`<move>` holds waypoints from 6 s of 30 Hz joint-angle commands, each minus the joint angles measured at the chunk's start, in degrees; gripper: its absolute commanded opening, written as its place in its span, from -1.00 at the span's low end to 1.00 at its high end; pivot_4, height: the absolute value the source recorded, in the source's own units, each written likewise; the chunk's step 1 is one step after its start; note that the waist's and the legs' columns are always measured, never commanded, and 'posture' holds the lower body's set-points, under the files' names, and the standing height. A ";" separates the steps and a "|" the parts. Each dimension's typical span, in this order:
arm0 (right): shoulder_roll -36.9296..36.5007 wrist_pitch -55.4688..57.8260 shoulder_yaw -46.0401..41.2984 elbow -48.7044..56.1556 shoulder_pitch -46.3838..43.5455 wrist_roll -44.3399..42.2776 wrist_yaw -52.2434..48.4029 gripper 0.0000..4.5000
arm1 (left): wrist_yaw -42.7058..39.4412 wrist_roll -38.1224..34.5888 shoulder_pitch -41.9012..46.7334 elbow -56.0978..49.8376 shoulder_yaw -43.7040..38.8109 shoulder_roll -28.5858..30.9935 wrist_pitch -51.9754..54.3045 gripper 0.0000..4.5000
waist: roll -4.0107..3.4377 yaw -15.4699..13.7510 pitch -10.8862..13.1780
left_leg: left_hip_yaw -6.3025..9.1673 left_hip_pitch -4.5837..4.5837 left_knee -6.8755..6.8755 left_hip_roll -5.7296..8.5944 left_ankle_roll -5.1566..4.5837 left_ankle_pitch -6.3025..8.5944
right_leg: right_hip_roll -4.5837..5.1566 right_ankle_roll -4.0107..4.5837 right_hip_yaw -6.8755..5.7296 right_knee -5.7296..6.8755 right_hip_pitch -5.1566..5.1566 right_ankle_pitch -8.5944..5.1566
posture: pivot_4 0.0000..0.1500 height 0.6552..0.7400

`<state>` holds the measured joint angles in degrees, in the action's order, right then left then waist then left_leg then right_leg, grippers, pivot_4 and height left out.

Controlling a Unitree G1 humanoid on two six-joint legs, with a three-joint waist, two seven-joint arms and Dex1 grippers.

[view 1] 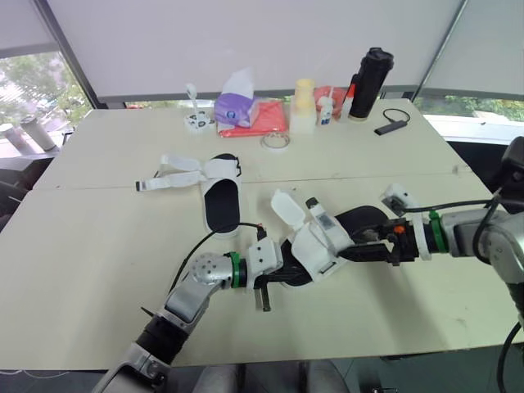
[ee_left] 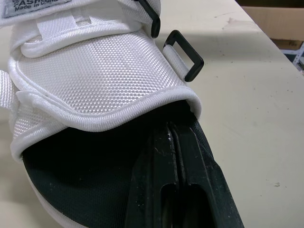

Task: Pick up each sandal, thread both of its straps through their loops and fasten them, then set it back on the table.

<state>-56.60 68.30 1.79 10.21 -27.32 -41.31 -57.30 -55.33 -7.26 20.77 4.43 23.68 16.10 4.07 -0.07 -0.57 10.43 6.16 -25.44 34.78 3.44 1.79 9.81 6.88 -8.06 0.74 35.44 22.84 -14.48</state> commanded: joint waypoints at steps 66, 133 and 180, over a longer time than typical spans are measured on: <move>4.03 2.38 9.07 -10.08 -22.58 5.70 2.41 0.97 | -1.51 13.06 5.11 -1.94 5.25 7.10 2.55 -1.00 | -0.01 -0.10 -0.06 | 0.01 0.04 0.01 -0.11 0.01 0.01 | 0.01 0.01 0.01 -0.08 -0.07 0.00 | 1.00 0.75; 10.35 -12.52 12.18 -20.69 -30.28 14.21 -12.12 -0.95 | -1.76 12.73 3.25 -0.21 6.41 7.28 0.79 -1.00 | -0.02 -0.02 -0.07 | 0.04 0.10 0.09 0.05 0.01 0.00 | -0.04 -0.12 -0.01 0.14 -0.07 0.06 | 1.00 0.75; 13.50 -16.75 20.12 -24.00 -22.25 33.28 -8.42 -0.84 | -1.79 12.93 3.60 -0.55 6.61 7.21 0.57 -1.00 | 0.00 0.01 -0.15 | 0.09 0.19 0.13 0.07 0.02 0.00 | -0.07 -0.20 0.00 0.50 -0.05 0.04 | 1.00 0.75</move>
<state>-42.14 50.99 21.57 -14.75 -50.28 -9.07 -65.68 -55.69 3.36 26.17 1.08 27.30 22.51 3.07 -0.07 -0.56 10.28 6.26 -25.25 34.90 3.51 1.81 9.82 6.82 -8.26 0.74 35.94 22.79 -14.43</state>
